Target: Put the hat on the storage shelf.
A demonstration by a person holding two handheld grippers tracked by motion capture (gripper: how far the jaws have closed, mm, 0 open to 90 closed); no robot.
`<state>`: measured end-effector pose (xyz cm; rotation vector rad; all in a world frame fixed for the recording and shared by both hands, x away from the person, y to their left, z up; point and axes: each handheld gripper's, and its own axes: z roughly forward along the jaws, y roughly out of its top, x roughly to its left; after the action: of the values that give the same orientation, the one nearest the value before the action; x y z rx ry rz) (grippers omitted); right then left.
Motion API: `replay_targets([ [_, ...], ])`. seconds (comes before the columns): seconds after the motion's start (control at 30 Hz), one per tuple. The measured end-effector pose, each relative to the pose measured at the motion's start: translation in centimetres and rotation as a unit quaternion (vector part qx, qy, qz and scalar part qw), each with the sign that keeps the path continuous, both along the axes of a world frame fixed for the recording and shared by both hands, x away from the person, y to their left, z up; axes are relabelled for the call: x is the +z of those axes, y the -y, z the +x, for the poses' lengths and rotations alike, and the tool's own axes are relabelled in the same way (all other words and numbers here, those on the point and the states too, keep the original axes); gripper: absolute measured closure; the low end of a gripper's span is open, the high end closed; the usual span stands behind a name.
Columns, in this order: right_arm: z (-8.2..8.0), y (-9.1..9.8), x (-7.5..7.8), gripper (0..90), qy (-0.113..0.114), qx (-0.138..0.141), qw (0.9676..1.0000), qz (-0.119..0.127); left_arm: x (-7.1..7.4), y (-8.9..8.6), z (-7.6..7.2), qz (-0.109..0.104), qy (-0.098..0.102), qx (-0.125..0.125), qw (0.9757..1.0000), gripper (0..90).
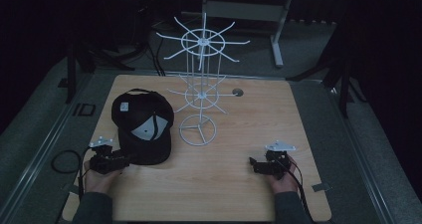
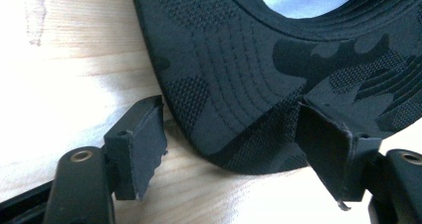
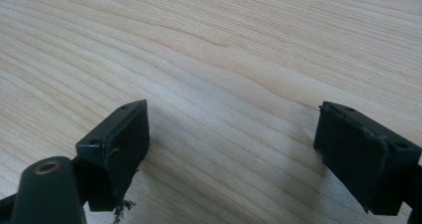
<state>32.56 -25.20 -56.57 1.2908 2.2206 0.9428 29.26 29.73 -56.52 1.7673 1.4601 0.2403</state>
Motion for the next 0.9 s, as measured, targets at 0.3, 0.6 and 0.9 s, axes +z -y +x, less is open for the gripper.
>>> replay_targets([
  [0.3, 0.0, 0.0, 0.0, 13.9, 0.000, 0.000, 1.0000, 0.000, 0.4, 0.4, -0.3, -0.015, 0.023, -0.022, 0.9994, 37.9],
  [0.6, 0.0, 0.0, 0.0, 13.9, 0.001, 0.001, 1.0000, 0.000, 0.1, 1.9, 0.1, -0.005, 0.012, -0.071, 0.9974, 39.7],
  [0.9, 0.0, 0.0, 0.0, 13.9, 0.001, 0.001, 1.0000, 0.000, 0.2, 3.6, 0.7, 0.007, 0.009, -0.111, 0.9938, 44.0],
])
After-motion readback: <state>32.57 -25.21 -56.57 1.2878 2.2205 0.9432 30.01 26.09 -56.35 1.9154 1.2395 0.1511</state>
